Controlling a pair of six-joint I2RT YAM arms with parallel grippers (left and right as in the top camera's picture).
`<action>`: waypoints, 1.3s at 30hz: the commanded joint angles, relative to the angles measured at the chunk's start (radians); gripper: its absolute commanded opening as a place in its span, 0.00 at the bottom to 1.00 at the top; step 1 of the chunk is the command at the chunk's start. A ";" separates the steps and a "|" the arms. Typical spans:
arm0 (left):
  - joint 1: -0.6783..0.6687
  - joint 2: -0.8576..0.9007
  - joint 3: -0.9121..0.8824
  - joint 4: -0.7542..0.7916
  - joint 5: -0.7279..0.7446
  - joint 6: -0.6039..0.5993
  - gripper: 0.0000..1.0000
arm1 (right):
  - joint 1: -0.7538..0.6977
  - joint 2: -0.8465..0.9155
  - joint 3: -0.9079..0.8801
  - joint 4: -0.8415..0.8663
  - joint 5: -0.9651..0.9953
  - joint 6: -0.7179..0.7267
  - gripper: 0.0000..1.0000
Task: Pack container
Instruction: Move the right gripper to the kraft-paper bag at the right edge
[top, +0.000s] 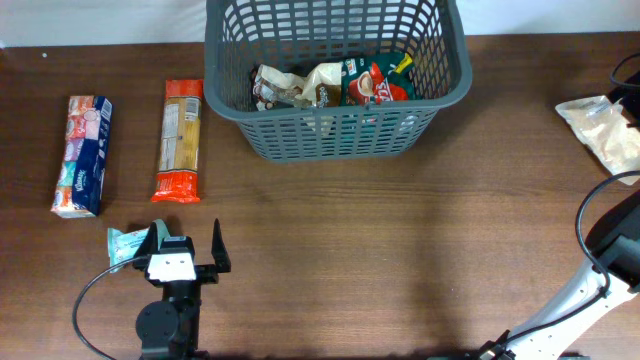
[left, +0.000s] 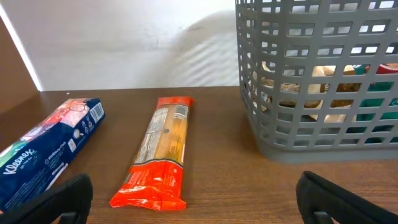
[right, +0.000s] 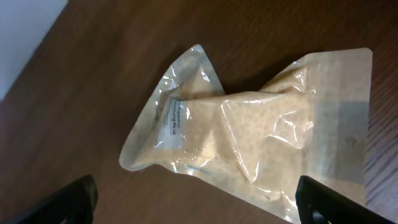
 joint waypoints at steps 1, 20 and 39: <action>0.004 -0.006 -0.002 -0.007 0.011 0.015 0.99 | -0.012 0.039 -0.002 0.004 -0.005 0.045 0.99; 0.004 -0.006 -0.002 -0.007 0.011 0.015 0.99 | -0.012 0.145 -0.002 0.008 0.078 0.010 0.99; 0.004 -0.006 -0.002 -0.007 0.011 0.015 0.99 | -0.012 0.232 -0.004 0.018 0.055 -0.047 0.95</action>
